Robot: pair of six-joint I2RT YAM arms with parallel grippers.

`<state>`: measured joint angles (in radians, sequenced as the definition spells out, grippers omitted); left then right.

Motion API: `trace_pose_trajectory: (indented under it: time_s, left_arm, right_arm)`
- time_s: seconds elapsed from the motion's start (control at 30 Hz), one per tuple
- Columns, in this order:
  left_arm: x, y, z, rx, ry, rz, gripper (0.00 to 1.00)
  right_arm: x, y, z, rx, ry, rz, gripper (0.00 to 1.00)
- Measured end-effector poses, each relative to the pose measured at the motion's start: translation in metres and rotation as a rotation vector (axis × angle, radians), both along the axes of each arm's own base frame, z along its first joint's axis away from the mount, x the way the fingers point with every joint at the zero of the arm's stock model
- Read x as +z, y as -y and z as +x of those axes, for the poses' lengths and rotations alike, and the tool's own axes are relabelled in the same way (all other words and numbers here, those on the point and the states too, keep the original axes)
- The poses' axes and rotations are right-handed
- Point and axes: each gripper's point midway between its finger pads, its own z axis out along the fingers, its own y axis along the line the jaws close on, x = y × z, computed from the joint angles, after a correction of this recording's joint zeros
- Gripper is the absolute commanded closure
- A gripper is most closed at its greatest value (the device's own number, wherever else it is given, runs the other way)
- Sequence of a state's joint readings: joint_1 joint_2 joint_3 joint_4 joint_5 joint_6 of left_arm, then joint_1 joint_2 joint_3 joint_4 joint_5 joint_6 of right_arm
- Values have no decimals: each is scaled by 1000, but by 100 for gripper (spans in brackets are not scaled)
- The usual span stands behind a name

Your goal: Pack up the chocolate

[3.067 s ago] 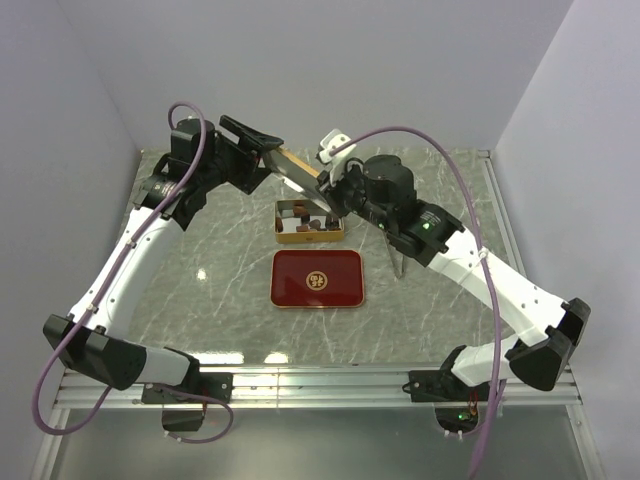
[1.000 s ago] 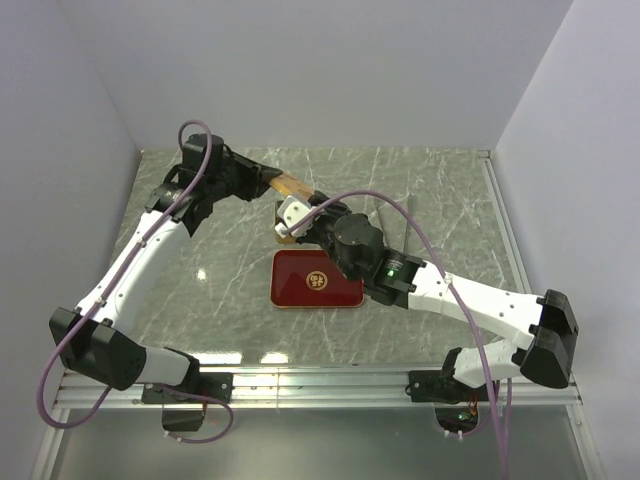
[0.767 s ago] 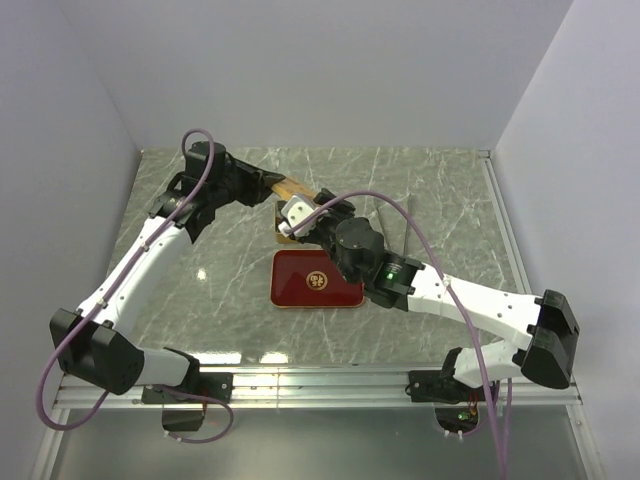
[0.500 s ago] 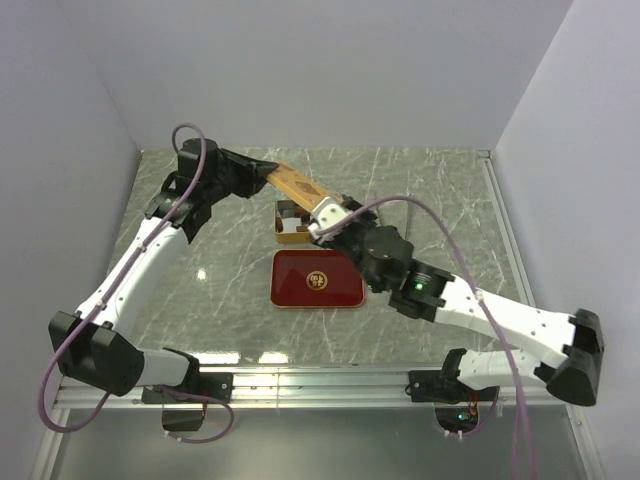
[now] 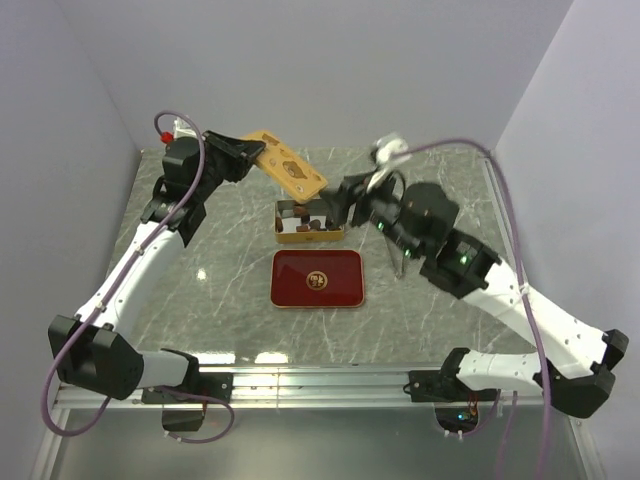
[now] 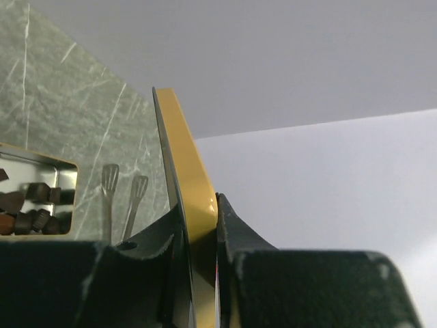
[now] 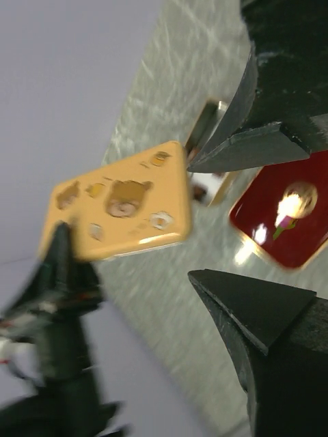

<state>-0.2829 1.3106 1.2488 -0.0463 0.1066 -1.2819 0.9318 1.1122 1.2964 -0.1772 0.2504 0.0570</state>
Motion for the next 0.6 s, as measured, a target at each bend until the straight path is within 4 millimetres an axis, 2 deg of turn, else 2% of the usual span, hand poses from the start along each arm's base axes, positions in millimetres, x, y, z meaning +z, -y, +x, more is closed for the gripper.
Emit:
trace_pose_trajectory:
  time_s: [0.1,0.23,0.33,0.43,0.53,0.6]
  left_arm:
    - [4,-3,-6,0,58,35,100]
    - [26,-8,-13,9,163,62,100]
    - [46,-10,-17,17,249,60,100]
    - [62,-11,-19,21,318,50,100]
    - [72,-10,-20,23,361,42,100]
    - [78,-9,-22,21,387,37,100]
  right_arm:
    - [21,11,25,-13,-131,217,37]
    - [38,24,47,-4,-321,495,39]
    - [41,14,49,82,-491,693,43]
    - [28,-8,45,192,-683,839,43]
    - [5,-24,48,221,-852,893,43]
    - [-1,-29,51,222,-915,916,43]
